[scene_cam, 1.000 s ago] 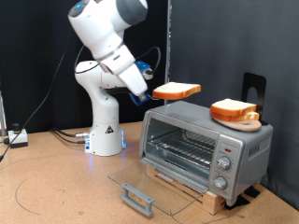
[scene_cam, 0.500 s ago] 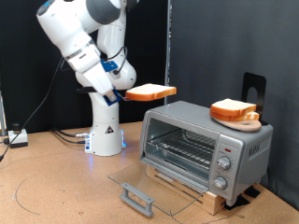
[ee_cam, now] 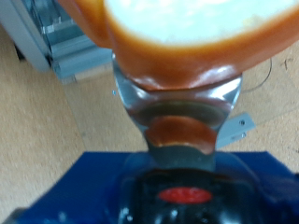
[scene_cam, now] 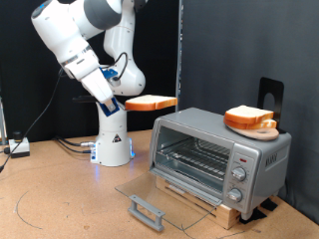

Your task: Make a piece of toast with the oven

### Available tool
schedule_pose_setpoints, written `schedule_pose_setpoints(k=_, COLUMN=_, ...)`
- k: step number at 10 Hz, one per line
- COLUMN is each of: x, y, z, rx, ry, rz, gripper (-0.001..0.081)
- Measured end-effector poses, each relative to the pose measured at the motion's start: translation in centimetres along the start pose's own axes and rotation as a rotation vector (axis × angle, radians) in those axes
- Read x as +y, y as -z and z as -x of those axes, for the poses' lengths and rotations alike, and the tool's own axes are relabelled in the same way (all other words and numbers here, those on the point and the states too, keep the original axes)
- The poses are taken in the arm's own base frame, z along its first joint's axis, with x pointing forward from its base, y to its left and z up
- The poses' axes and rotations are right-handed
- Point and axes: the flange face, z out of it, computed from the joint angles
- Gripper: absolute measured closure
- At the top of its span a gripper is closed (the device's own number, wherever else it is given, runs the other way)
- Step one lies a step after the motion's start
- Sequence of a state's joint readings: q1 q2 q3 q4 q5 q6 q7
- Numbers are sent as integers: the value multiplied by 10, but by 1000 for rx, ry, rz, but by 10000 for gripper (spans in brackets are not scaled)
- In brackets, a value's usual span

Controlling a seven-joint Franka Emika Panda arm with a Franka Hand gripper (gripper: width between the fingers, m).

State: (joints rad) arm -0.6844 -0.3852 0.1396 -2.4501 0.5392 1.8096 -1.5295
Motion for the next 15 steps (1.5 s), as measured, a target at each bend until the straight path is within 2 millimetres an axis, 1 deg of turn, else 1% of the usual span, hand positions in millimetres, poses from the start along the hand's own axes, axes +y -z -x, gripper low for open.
schedule_pose_setpoints(k=3, x=5, y=-25, z=0, rx=-46, ry=14, rz=-4, gripper=383)
schedule_pose_setpoints(k=8, x=21, y=-79, z=4, rx=-119, ry=23, rz=6, gripper=383)
schedule_pose_setpoints(k=10, x=24, y=-96, z=2, rx=-129, ry=30, rz=8, gripper=383)
schedule_pose_setpoints(k=13, x=18, y=-120, z=-13, rx=-147, ry=68, rz=14, gripper=383)
schedule_pose_setpoints(k=15, x=7, y=-137, z=-32, rx=-148, ry=109, rz=13, gripper=383)
